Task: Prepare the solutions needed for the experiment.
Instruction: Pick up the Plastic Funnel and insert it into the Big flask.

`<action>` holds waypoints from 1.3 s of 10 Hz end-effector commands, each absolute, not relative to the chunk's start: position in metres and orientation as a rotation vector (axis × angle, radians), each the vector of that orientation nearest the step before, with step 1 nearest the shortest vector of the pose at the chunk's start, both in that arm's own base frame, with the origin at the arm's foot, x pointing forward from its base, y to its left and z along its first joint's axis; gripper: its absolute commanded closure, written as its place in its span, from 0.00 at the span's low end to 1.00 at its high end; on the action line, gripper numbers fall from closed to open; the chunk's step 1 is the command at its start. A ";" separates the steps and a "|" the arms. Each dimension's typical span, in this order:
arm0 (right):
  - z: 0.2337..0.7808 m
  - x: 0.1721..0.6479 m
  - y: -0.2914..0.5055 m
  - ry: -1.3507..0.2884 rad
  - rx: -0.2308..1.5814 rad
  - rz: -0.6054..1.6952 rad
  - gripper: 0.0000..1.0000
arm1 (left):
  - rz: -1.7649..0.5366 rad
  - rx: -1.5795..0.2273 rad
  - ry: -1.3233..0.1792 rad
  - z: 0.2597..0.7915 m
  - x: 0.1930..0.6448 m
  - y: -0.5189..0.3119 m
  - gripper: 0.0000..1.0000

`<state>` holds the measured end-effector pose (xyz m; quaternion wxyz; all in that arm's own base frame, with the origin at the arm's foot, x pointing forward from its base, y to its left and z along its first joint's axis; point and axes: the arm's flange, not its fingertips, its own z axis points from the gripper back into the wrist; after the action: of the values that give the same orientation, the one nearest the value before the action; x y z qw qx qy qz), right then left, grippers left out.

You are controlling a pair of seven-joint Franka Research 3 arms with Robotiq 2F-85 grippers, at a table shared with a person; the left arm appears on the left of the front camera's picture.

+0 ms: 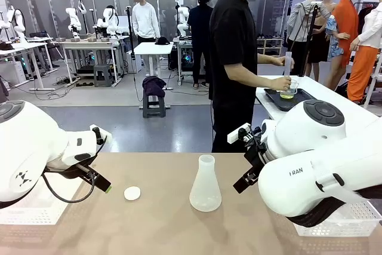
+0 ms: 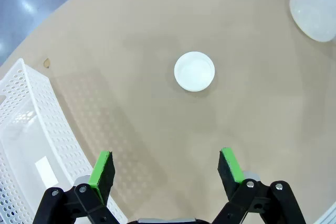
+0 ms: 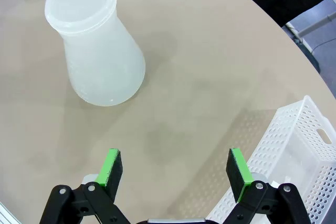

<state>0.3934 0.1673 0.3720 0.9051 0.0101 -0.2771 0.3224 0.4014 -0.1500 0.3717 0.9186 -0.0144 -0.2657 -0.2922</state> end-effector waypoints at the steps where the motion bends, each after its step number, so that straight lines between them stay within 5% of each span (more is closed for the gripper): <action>1: 0.372 0.394 0.167 -0.572 0.022 0.664 0.00 | -0.600 -0.030 -0.546 0.372 0.401 -0.150 0.00; 13: 0.372 0.393 0.167 -0.572 0.021 0.666 0.00 | -0.601 -0.030 -0.546 0.372 0.401 -0.150 0.00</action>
<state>0.3934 0.1673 0.3720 0.9050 0.0101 -0.2771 0.3225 0.4014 -0.1500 0.3717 0.9186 -0.0144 -0.2657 -0.2922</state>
